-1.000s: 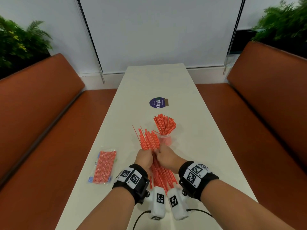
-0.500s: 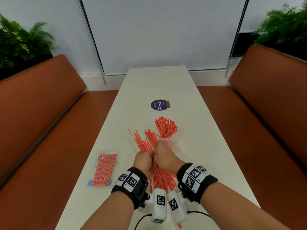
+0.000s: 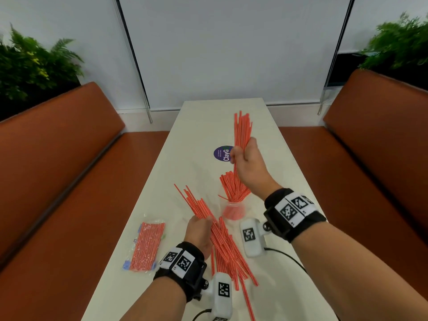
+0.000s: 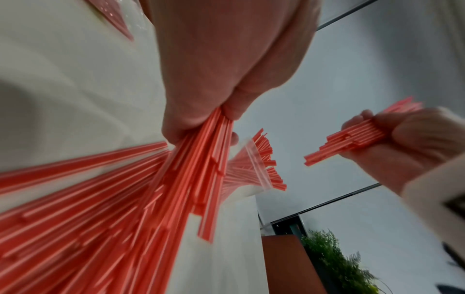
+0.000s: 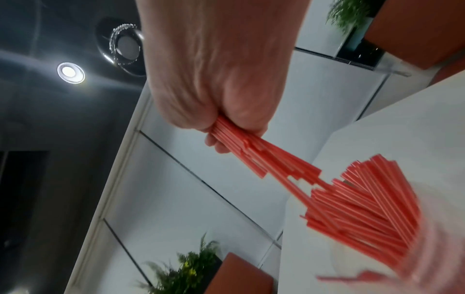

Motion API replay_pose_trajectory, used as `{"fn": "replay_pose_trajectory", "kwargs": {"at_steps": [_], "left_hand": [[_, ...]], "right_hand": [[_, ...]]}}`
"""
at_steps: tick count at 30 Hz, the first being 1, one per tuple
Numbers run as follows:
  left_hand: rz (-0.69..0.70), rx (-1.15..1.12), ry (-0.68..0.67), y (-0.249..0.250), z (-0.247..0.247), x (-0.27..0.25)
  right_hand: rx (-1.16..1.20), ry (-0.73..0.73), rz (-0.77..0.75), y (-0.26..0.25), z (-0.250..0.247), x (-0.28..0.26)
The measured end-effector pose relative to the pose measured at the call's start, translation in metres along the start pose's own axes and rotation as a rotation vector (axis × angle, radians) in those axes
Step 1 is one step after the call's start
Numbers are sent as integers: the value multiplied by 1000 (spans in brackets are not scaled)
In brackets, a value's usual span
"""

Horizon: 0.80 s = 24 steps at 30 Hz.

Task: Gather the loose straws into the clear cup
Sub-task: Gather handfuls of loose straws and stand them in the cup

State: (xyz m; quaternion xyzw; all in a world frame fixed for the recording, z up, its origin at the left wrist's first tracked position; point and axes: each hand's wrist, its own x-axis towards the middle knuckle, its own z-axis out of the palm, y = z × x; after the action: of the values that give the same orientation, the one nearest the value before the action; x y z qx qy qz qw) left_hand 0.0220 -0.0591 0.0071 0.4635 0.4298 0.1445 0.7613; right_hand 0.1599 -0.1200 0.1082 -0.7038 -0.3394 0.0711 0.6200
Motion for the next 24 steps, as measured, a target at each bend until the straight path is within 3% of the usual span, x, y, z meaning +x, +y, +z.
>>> {"fn": "replay_pose_trajectory", "kwargs": {"at_steps": [3, 11, 18, 24], "left_hand": [[12, -45, -29, 0, 0, 1], [158, -145, 4, 5, 4, 3], [257, -191, 4, 15, 10, 9], [378, -110, -19, 29, 17, 14]], "right_hand": [[49, 64, -40, 8, 2, 16], [52, -18, -32, 70, 21, -2], [93, -6, -52, 78, 19, 0], [114, 90, -42, 80, 16, 3]]}}
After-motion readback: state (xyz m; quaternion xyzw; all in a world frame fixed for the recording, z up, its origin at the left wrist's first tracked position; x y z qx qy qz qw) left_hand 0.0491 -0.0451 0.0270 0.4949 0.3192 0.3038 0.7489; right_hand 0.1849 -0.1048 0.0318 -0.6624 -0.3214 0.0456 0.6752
